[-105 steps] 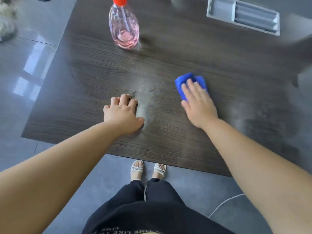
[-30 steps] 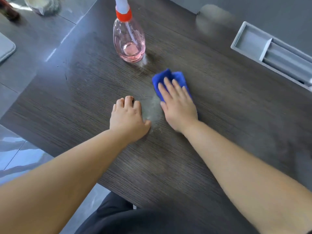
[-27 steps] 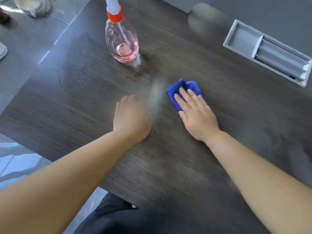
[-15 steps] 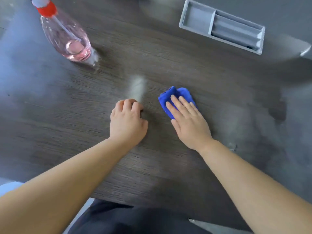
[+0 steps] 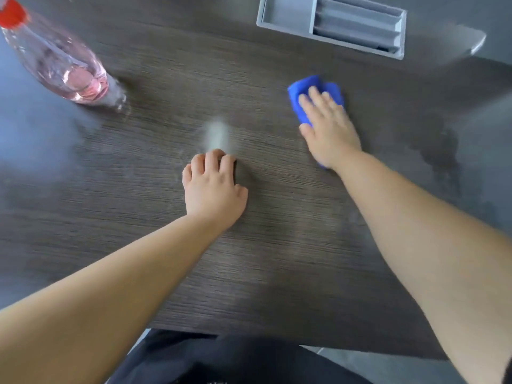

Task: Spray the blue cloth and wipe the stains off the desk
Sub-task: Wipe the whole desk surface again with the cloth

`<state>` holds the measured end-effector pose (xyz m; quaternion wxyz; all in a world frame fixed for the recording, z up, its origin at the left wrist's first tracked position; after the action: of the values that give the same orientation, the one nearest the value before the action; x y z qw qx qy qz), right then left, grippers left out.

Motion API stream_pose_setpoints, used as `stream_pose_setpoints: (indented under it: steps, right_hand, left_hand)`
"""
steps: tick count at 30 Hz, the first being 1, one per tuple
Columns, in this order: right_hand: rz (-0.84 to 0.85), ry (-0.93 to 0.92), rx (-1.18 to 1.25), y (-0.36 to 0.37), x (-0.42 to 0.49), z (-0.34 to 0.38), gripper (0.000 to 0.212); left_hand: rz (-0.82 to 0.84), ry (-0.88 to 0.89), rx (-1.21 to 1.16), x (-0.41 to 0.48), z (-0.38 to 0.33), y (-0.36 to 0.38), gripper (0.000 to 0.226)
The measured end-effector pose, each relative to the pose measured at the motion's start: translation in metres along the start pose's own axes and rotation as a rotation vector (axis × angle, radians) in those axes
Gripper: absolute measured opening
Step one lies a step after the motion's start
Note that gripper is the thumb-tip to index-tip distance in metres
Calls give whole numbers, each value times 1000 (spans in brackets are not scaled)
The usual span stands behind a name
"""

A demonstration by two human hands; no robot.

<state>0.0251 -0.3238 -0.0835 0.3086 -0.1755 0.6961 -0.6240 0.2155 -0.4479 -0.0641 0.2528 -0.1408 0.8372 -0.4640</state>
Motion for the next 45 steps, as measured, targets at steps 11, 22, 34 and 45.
stream_pose_setpoints:
  steps: [11, 22, 34, 45]
  right_hand:
    - [-89, -187, -44, 16, -101, 40, 52]
    - [-80, -91, -45, 26, -152, 87, 55]
    - [-137, 191, 68, 27, -186, 137, 57]
    - [-95, 461, 80, 32, -190, 134, 57]
  left_hand:
    - [0, -18, 31, 2, -4, 16, 58]
    - [58, 152, -54, -40, -11, 15, 51]
    - [44, 124, -71, -92, 41, 0, 45]
    - [4, 0, -169, -132, 130, -21, 56]
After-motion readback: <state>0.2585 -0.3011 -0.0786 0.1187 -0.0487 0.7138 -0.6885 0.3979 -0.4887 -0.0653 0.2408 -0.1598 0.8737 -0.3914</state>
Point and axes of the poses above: each hand's wrist, its own x-axis towards the middle knuckle, its own y-axis out of the palm, z = x × y, the point moved 10 cm from there along x, towards the middle knuckle, and after that the axes turned 10 degrees about -x, right-handed, at the moved point
